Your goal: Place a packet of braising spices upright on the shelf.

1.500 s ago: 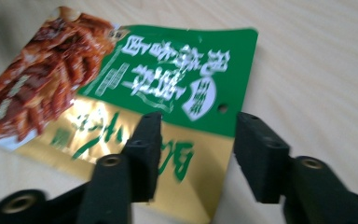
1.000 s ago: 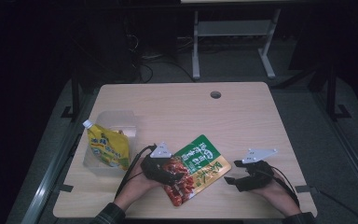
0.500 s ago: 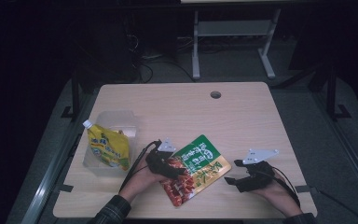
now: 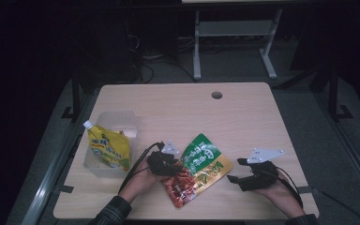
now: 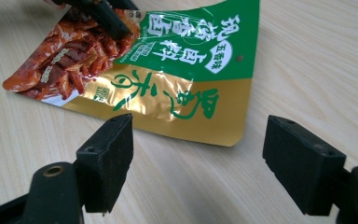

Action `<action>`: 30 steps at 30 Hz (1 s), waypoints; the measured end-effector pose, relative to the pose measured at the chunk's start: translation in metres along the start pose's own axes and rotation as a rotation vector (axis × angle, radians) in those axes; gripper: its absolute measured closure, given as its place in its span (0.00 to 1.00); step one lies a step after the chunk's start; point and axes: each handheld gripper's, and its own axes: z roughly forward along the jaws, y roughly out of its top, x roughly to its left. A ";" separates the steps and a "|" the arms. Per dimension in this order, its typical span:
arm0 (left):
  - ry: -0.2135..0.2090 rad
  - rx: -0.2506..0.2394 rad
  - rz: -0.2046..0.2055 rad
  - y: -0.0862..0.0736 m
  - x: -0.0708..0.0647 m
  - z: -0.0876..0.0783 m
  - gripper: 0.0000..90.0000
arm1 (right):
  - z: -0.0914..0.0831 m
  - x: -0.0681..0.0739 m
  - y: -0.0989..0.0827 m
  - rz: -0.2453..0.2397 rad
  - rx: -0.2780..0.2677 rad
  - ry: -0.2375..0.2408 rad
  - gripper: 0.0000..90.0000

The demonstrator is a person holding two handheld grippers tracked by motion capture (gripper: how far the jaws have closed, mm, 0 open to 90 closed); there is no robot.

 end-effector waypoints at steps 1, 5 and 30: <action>0.001 0.002 -0.002 0.000 0.000 0.000 0.87 | 0.000 0.000 0.000 0.002 -0.001 0.002 0.27; -0.014 -0.008 -0.034 -0.001 0.004 0.000 0.94 | 0.000 -0.001 0.000 -0.001 -0.004 0.001 0.27; -0.018 -0.322 -0.104 0.008 0.002 -0.063 1.00 | 0.002 -0.002 0.000 0.070 -0.007 0.036 0.21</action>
